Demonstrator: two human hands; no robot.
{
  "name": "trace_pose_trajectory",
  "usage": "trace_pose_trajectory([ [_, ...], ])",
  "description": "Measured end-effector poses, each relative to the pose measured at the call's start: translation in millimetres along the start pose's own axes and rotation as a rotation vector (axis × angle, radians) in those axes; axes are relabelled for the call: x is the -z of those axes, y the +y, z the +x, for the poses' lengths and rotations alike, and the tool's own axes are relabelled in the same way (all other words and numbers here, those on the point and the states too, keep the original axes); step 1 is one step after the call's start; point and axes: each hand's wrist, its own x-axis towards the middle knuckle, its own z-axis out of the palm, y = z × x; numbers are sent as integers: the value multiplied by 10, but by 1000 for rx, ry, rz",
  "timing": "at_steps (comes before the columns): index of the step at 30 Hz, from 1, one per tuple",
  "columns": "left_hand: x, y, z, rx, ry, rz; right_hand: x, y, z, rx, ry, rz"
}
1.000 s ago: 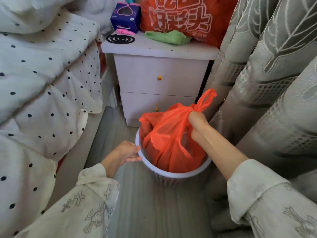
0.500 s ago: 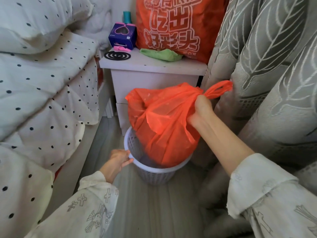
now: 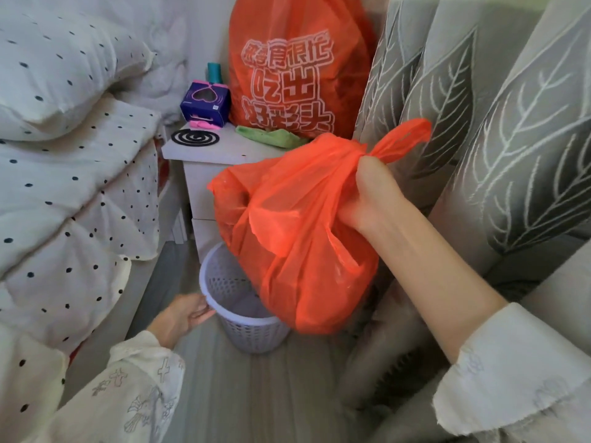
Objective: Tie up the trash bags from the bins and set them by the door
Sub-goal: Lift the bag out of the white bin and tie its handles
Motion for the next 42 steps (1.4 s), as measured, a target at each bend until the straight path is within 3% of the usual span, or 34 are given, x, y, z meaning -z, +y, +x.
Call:
trace_pose_trajectory([
  [3, -22, 106, -59, -91, 48, 155, 97, 56, -135, -55, -29, -127],
  [6, -33, 218, -136, -326, 217, 232, 209, 168, -221, -164, -34, -264],
  [8, -38, 279, -188, -438, 227, 202, 326, 273, -288, -230, -40, -339],
  [11, -37, 306, -352, -440, 95, 169, 520, 500, -406, -299, -15, -458],
  [21, -95, -105, -977, -415, -485, 584, 1073, 1830, -646, -465, -87, -887],
  [27, -108, -584, -959, -532, -849, 805, 1121, 2015, -645, -384, -101, -1039],
  [30, -70, -685, -854, -692, -606, 1188, 1169, 1953, -594, -318, -115, -1086],
  [32, -38, -739, -798, -772, -449, 1290, 1222, 1898, -614, -340, -166, -945],
  [36, 78, -848, -705, -753, -386, 1023, 1378, 1757, -628, -331, -117, -698],
  [39, 118, -912, -707, -610, -230, 616, 1527, 1778, -676, -282, -36, -805],
  [42, 95, -949, -763, -504, -151, 362, 1614, 1970, -775, -231, -153, -1035],
])
